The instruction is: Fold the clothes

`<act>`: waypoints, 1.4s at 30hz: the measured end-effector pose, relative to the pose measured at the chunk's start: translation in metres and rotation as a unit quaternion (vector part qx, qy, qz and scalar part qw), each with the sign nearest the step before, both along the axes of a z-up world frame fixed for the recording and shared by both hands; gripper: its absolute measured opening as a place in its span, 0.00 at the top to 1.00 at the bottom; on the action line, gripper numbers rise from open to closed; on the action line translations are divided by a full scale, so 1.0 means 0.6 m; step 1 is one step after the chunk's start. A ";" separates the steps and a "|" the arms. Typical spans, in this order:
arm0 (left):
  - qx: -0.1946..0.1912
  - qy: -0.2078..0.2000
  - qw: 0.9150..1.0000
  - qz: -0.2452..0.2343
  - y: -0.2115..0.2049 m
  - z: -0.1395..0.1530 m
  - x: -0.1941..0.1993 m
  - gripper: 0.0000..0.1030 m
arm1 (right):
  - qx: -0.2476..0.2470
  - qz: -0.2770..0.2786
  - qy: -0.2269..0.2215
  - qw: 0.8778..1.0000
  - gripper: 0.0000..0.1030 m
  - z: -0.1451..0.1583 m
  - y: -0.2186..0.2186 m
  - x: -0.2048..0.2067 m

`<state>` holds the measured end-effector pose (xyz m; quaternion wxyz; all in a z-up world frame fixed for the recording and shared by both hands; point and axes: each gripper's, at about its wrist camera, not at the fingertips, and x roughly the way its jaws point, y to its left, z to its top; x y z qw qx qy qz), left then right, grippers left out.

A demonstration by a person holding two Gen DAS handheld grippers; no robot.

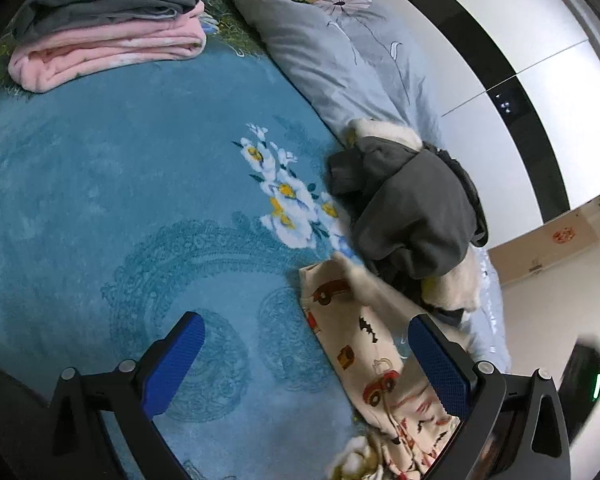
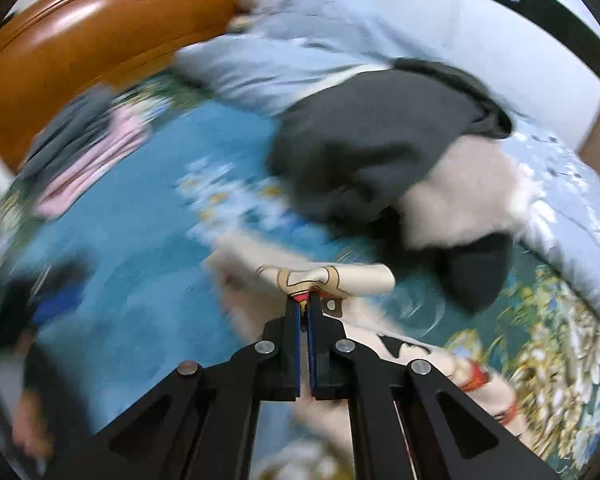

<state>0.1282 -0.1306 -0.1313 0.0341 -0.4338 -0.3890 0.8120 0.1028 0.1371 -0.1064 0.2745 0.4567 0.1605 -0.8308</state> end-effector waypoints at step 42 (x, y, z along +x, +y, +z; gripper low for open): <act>-0.138 -0.174 0.966 -0.136 0.135 -0.058 -0.086 0.93 | -0.157 -0.400 -0.144 0.891 0.64 -0.041 0.532 0.034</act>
